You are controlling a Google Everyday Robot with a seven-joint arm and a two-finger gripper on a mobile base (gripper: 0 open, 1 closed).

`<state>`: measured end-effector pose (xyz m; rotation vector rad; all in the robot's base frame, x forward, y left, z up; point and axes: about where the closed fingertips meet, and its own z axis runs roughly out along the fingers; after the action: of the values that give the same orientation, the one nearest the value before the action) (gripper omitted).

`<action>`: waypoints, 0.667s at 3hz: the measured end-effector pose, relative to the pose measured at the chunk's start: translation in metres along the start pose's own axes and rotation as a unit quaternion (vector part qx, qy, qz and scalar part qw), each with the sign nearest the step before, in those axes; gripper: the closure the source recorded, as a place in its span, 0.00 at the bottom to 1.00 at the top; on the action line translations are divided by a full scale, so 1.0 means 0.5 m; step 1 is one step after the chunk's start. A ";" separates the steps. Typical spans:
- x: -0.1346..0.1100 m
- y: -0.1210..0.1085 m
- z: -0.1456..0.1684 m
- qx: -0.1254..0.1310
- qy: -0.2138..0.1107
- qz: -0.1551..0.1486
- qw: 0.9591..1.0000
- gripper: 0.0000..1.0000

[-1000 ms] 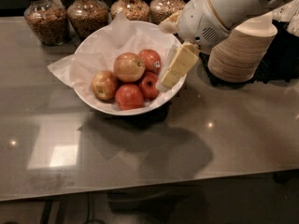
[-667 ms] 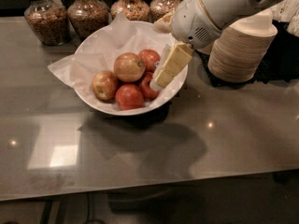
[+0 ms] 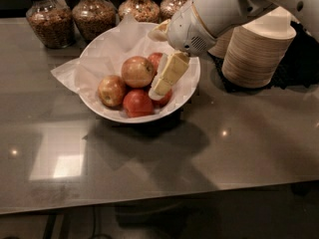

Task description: Pick apple from white bowl

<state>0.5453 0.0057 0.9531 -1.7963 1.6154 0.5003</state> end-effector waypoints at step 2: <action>0.008 -0.012 0.072 -0.035 -0.013 -0.005 0.999 0.08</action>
Offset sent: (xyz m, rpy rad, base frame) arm 0.0188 0.0297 -0.0380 0.0311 0.0732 0.0852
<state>0.5573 0.0278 0.9265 -1.8408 1.5886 0.5805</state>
